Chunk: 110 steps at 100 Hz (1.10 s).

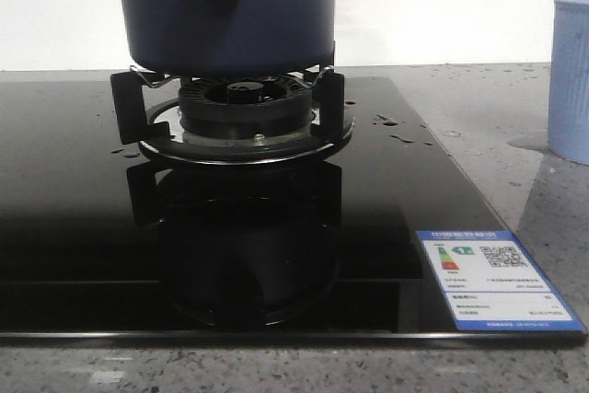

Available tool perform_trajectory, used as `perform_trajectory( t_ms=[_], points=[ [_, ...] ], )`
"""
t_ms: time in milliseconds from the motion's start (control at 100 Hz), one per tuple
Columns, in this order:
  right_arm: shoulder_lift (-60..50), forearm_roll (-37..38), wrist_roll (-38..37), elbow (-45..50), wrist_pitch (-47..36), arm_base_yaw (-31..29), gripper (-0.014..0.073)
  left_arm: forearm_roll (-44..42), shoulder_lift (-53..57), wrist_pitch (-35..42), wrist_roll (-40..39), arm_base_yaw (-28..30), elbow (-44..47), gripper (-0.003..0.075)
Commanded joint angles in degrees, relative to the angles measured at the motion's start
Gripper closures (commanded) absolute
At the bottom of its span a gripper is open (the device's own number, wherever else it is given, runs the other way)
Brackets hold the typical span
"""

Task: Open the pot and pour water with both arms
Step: 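Grasp the purple lid knob with the left gripper and lift the lid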

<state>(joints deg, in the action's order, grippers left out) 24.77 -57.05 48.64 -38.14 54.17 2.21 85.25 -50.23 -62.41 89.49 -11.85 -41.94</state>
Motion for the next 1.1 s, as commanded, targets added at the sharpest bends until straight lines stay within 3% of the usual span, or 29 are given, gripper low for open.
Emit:
perform_trajectory(
  t_ms=[0, 130, 220, 510, 710, 1090],
  points=[
    [1.0, -2.56, 1.51, -1.67, -6.17, -0.42, 0.0496, 2.57, -2.62, 2.8, 3.98, -1.51, -4.64, 0.0526],
    [1.0, -2.4, 1.51, -1.67, -9.25, -0.42, 0.0111, 2.25, -7.06, 10.25, 3.98, -2.61, -9.01, 0.0203],
    [1.0, -2.3, 1.51, -1.67, -10.27, -0.42, -0.0073, 2.25, -10.08, 14.28, 4.14, -2.82, -12.08, 0.0141],
    [1.0, -1.94, 1.51, -1.67, -12.42, -0.42, -0.0059, 3.14, -25.01, 15.53, 6.25, -2.82, -24.58, 0.0163],
    [1.0, -1.94, 1.51, -1.67, -12.53, -0.42, -0.0059, 3.11, -33.88, 15.53, 6.25, -2.82, -32.41, 0.013],
    [1.0, -1.94, 1.51, -1.67, -12.65, -0.42, -0.0059, 3.4, -42.17, 14.85, 6.37, -2.82, -34.56, 0.0129]
  ],
)
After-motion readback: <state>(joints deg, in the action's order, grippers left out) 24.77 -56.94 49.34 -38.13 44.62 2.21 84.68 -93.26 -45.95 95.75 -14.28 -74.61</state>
